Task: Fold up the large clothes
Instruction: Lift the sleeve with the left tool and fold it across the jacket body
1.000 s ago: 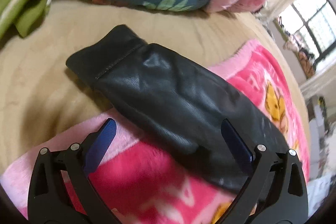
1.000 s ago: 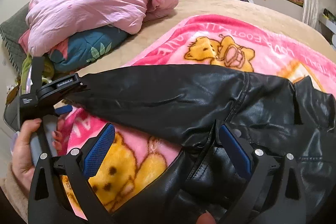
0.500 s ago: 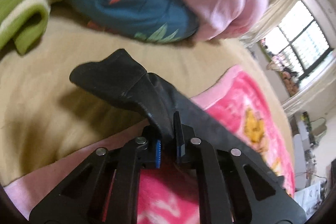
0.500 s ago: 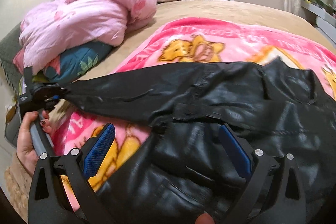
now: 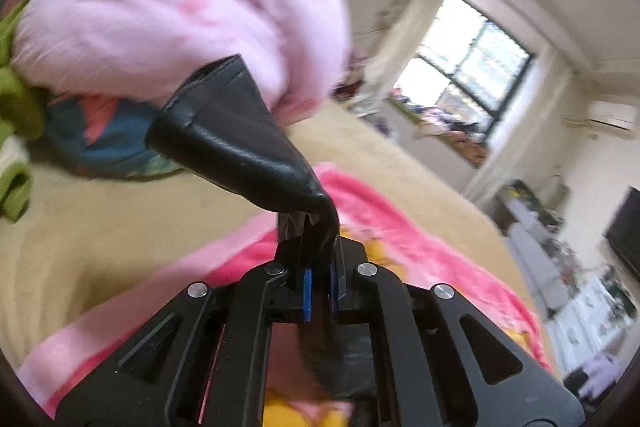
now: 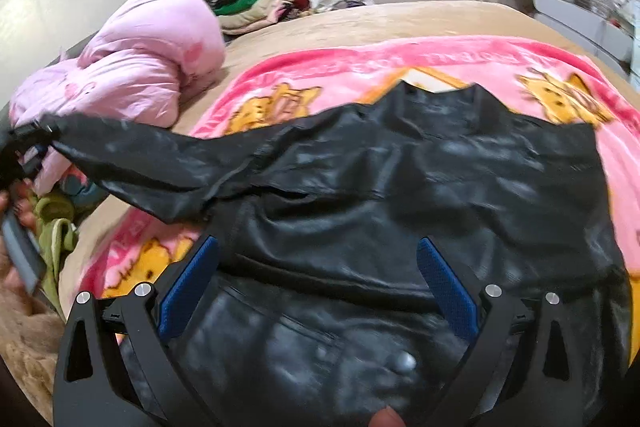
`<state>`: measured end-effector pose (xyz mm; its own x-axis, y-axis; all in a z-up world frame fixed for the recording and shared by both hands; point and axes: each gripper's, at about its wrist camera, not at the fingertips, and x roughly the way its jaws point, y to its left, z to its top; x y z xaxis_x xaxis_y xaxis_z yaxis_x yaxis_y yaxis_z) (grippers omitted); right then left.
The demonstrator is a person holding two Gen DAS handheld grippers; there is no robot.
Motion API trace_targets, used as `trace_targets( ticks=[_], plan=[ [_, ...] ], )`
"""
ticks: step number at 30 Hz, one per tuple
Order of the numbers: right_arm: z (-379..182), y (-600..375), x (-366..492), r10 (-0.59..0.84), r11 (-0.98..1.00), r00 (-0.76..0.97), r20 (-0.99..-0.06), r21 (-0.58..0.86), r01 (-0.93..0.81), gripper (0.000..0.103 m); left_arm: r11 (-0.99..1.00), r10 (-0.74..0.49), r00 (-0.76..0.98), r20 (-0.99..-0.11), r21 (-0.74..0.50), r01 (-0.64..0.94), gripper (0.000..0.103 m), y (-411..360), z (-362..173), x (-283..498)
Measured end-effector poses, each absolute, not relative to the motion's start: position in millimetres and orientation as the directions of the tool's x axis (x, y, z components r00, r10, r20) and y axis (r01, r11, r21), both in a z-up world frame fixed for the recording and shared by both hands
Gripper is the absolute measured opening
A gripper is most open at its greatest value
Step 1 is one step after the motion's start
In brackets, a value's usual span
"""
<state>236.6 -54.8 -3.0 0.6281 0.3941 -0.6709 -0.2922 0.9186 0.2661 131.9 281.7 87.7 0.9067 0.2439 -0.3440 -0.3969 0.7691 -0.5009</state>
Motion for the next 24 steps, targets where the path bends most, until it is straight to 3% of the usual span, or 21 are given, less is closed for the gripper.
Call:
trace_targets(
  ticks=[6, 11, 17, 24],
  plan=[
    [-5, -93, 227, 0.357, 0.934, 0.645, -0.676, 0.272, -0.232, 0.098, 0.868, 0.059, 0.964, -0.260, -0.463, -0.178, 0.000, 201, 121, 152],
    [1, -125, 222, 0.333, 0.941, 0.671, -0.663, 0.283, -0.187, 0.098, 0.926, -0.071, 0.966, -0.247, -0.376, -0.028, 0.000, 131, 132, 173],
    [10, -171, 213, 0.265, 0.952, 0.722, -0.640, 0.293, -0.089, 0.098, 0.942, -0.234, 0.917, -0.322, -0.309, 0.132, 0.000, 66, 110, 209],
    [19, -232, 203, 0.148, 0.946, 0.770, -0.621, 0.315, 0.071, 0.098, 0.932, -0.353, 0.803, -0.479, -0.253, 0.259, 0.000, 10, 57, 237]
  ],
)
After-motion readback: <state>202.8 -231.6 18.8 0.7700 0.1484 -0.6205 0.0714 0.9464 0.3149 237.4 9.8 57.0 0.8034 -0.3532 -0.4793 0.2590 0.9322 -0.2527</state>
